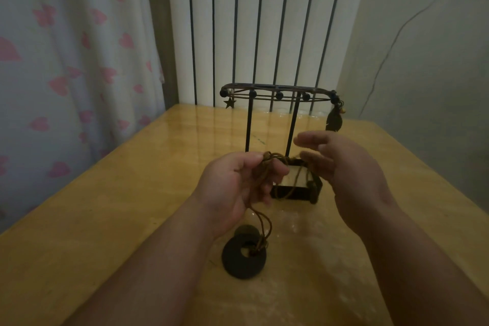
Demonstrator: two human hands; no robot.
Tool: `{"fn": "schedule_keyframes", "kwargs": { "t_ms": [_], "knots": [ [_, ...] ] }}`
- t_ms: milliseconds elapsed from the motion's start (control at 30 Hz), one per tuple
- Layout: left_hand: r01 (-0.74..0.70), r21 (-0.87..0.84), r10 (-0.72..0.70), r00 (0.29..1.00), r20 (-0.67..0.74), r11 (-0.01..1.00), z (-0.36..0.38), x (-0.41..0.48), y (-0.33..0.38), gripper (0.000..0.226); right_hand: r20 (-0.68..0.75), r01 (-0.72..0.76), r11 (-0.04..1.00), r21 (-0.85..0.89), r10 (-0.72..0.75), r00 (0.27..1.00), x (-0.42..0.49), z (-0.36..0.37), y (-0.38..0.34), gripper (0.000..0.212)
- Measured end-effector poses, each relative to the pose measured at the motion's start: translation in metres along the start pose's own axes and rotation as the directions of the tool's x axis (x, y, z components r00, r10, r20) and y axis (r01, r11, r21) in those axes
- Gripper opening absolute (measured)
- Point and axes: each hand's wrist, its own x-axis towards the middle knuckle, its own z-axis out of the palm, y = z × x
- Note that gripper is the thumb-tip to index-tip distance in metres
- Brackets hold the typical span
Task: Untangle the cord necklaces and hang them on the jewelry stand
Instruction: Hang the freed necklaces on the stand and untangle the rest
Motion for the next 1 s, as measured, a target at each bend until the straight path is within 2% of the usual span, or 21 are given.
{"fn": "schedule_keyframes", "kwargs": {
  "t_ms": [33, 100, 233, 367, 600, 1000],
  "knots": [
    [-0.023, 0.059, 0.025, 0.999, -0.031, 0.998, -0.001, 0.000, -0.001, 0.041, 0.033, -0.012, 0.998, -0.056, 0.013, 0.999, 0.002, 0.001, 0.002, 0.034],
    [-0.046, 0.114, 0.054, 0.996, -0.065, 0.992, -0.002, 0.000, -0.002, 0.040, 0.014, -0.011, 0.989, -0.146, 0.013, 1.000, 0.004, 0.003, 0.003, 0.032],
    [-0.045, 0.049, 0.048, 0.997, -0.054, 0.998, 0.000, -0.001, 0.001, 0.036, -0.114, 0.017, 0.993, -0.113, -0.030, 0.993, 0.003, 0.002, 0.001, 0.027],
    [-0.101, 0.093, 0.103, 0.994, -0.024, 0.991, -0.001, 0.001, 0.000, 0.032, -0.157, 0.056, 0.995, -0.087, -0.069, 0.985, -0.001, 0.000, -0.006, 0.025],
    [-0.155, 0.196, 0.158, 0.987, -0.002, 0.968, -0.002, 0.002, -0.003, 0.016, -0.072, 0.129, 0.987, -0.099, -0.136, 0.988, -0.006, 0.003, -0.008, 0.024],
    [-0.193, 0.253, 0.207, 0.978, -0.028, 0.948, -0.003, 0.004, -0.004, 0.010, 0.016, 0.152, 0.988, -0.027, -0.152, 0.988, -0.009, 0.003, -0.010, 0.020]
  ]
}}
